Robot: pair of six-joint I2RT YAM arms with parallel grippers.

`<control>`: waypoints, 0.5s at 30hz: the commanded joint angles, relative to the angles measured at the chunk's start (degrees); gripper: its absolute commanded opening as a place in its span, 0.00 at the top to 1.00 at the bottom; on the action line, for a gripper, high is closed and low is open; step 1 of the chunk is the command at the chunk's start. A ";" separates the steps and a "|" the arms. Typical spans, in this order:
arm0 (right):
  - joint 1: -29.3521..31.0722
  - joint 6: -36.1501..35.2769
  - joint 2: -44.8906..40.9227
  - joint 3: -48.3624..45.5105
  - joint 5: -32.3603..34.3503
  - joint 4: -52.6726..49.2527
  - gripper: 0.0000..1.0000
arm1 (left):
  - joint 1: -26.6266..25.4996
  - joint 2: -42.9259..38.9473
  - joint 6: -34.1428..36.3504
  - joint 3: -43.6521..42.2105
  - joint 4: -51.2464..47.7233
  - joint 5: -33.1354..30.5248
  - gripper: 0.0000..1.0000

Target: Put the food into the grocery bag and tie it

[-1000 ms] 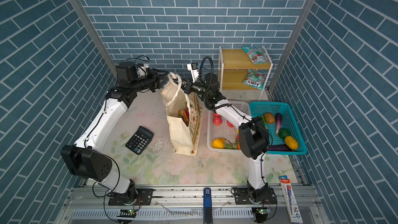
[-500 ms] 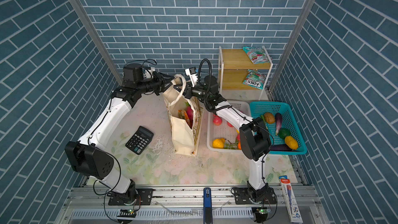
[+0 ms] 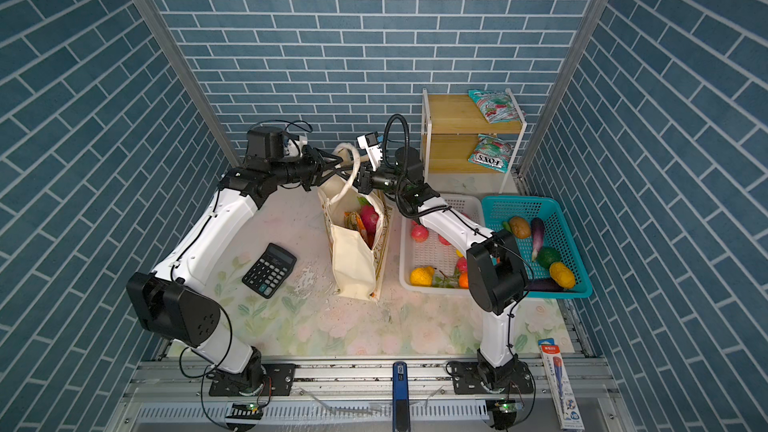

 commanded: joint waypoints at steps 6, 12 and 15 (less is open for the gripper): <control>0.64 -4.40 -4.85 -1.86 -1.40 -0.90 1.00 | -0.97 2.48 1.29 1.37 0.56 -0.04 0.71; 0.64 -5.59 -6.17 -2.68 -1.69 -2.31 1.00 | -1.05 5.57 1.60 4.94 0.94 0.79 0.76; 0.61 -6.04 -6.82 -2.98 -1.09 -3.00 1.00 | -1.15 6.76 1.51 6.52 1.45 1.64 0.88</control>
